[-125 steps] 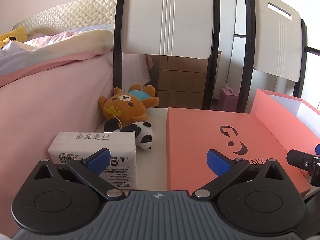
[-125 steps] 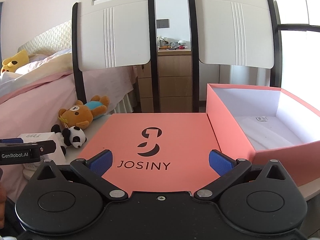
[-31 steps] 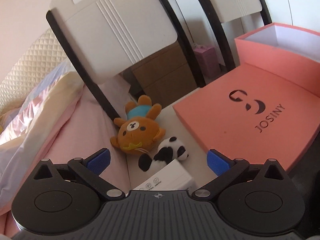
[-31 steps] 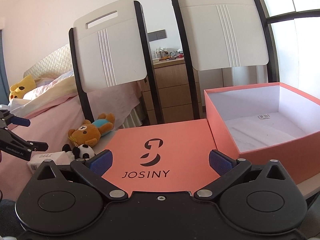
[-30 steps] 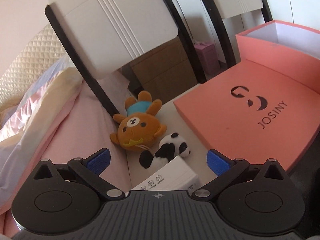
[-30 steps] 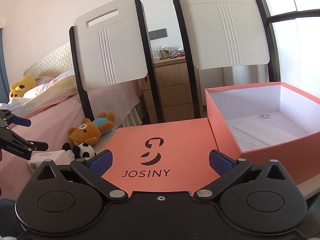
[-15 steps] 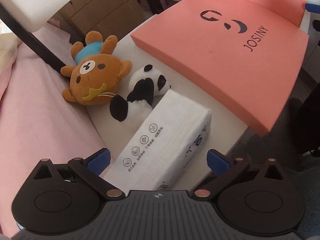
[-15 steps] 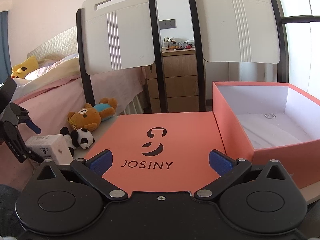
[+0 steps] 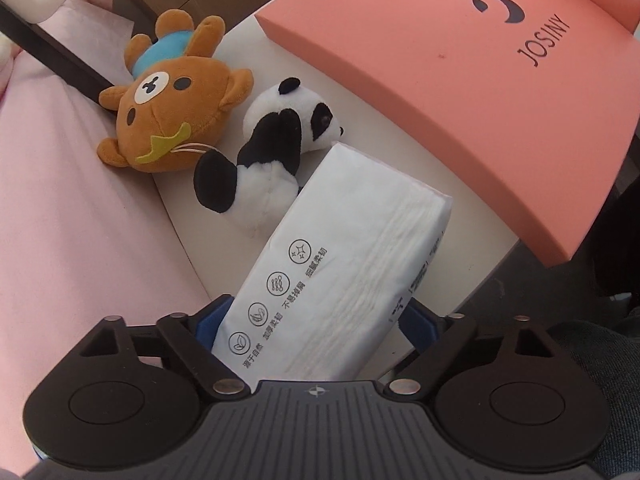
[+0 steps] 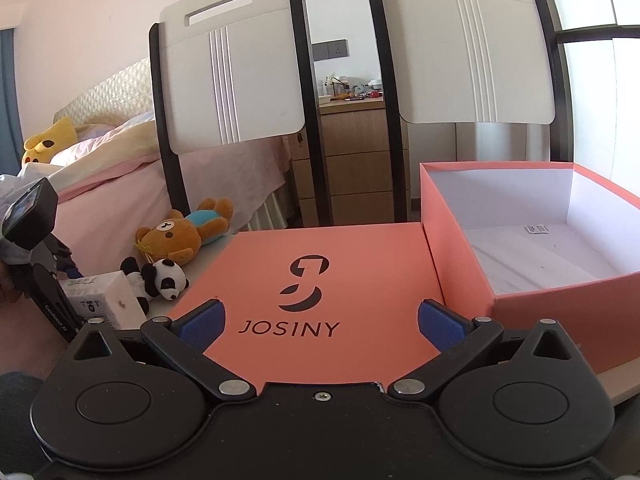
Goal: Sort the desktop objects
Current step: 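Grasp the white tissue pack with the left gripper and lift it, then carry the tissue pack with the left gripper over the open pink shoebox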
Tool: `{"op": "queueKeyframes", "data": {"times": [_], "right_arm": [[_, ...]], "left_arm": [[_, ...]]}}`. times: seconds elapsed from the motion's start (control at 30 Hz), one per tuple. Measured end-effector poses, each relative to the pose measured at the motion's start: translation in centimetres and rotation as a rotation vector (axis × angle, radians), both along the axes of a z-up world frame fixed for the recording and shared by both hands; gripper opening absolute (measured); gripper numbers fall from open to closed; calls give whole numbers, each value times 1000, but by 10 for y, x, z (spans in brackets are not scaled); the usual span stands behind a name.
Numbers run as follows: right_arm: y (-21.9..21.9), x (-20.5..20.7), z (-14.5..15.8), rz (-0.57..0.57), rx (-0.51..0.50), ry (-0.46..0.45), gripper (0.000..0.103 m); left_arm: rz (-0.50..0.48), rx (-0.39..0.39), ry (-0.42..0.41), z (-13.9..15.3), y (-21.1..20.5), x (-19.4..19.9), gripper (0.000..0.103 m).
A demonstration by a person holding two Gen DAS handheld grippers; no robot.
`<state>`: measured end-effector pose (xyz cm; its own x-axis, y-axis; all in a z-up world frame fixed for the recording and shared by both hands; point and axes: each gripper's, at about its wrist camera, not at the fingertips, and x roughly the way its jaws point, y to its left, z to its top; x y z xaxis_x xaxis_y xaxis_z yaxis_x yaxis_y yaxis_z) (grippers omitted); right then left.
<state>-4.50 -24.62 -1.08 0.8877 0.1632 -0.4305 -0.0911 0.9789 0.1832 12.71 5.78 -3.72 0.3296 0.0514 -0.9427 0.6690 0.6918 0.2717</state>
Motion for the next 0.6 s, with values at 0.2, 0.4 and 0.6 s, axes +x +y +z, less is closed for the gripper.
{"op": "queueKeyframes", "data": {"times": [0.2,0.4,0.6], "right_arm": [[0,-4,1,-1,-10,-6,103],[-1,-10,2,-6,-32,-12,103],[-7,-20,5,-24,-30,-24,103]], "left_arm": [[80,-40,-63,21,-5,-14,68],[55,-131,-133,61,-35,-31,65],[24,-216,-98,88,-71,-37,65]]}}
